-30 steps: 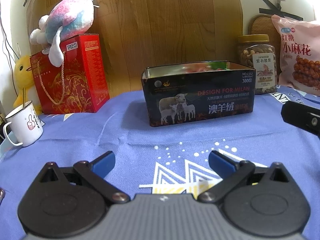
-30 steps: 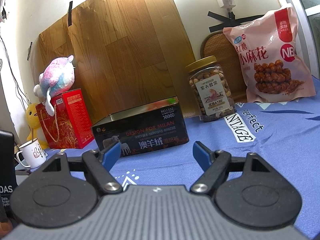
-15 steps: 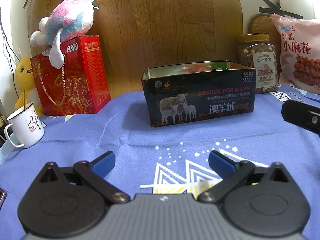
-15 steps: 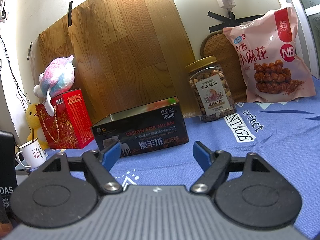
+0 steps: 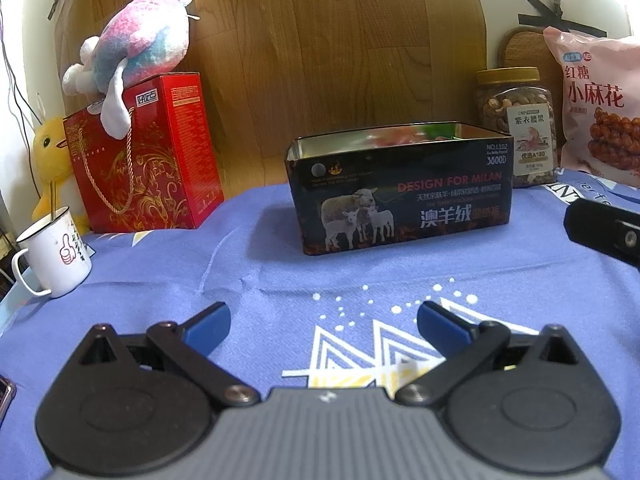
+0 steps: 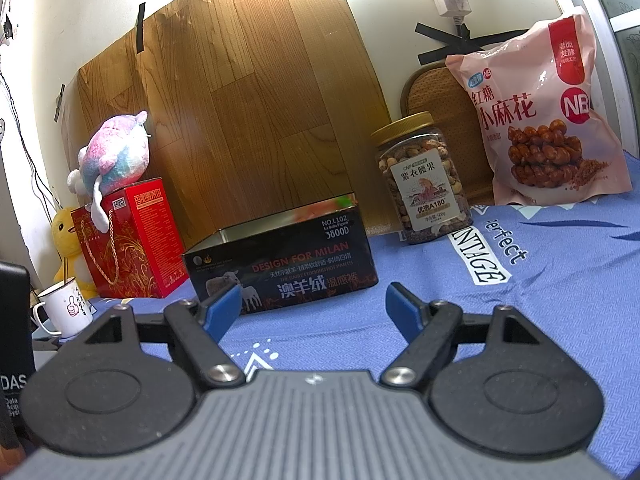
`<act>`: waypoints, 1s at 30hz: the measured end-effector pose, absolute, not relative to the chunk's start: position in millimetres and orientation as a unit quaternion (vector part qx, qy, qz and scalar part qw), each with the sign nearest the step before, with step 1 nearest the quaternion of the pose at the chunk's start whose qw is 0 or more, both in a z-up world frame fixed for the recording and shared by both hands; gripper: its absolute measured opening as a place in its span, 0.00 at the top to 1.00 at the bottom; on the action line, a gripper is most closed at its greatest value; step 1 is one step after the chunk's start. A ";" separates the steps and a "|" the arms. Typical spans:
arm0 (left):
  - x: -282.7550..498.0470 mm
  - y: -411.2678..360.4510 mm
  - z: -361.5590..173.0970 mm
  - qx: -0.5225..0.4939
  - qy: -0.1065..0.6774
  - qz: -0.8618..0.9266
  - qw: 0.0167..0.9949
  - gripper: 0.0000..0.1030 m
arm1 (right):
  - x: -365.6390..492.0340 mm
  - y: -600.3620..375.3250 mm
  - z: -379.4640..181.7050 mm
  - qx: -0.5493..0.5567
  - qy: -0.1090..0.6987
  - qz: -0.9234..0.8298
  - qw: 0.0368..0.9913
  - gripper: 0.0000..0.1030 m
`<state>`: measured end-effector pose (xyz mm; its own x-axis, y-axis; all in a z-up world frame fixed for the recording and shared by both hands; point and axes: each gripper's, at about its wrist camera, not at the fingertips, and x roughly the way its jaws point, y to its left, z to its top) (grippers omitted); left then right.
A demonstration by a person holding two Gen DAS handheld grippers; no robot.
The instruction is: Organize snacks
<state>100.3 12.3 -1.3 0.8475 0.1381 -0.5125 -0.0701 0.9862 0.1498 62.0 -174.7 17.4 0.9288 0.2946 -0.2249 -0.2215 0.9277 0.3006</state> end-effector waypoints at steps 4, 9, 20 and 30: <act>99.9 11.6 -1.3 0.063 0.271 0.054 0.959 0.00 | 61.8 -174.9 17.1 0.136 0.134 0.132 0.973 0.21; 98.0 12.6 -0.5 0.059 0.267 0.051 0.960 0.00 | 61.9 -172.9 17.6 0.136 0.135 0.134 0.972 0.21; 97.1 13.9 0.4 0.053 0.263 0.048 0.962 0.00 | 61.7 -173.3 17.9 0.136 0.135 0.133 0.972 0.21; 96.4 11.2 -0.2 0.065 0.261 0.060 0.961 0.00 | 62.0 -173.9 17.7 0.136 0.135 0.134 0.972 0.21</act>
<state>96.4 11.2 -0.2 0.8562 0.1487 -0.4948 -0.0806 0.9844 0.1564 62.0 -173.9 17.8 0.9276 0.2974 -0.2260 -0.2238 0.9270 0.3011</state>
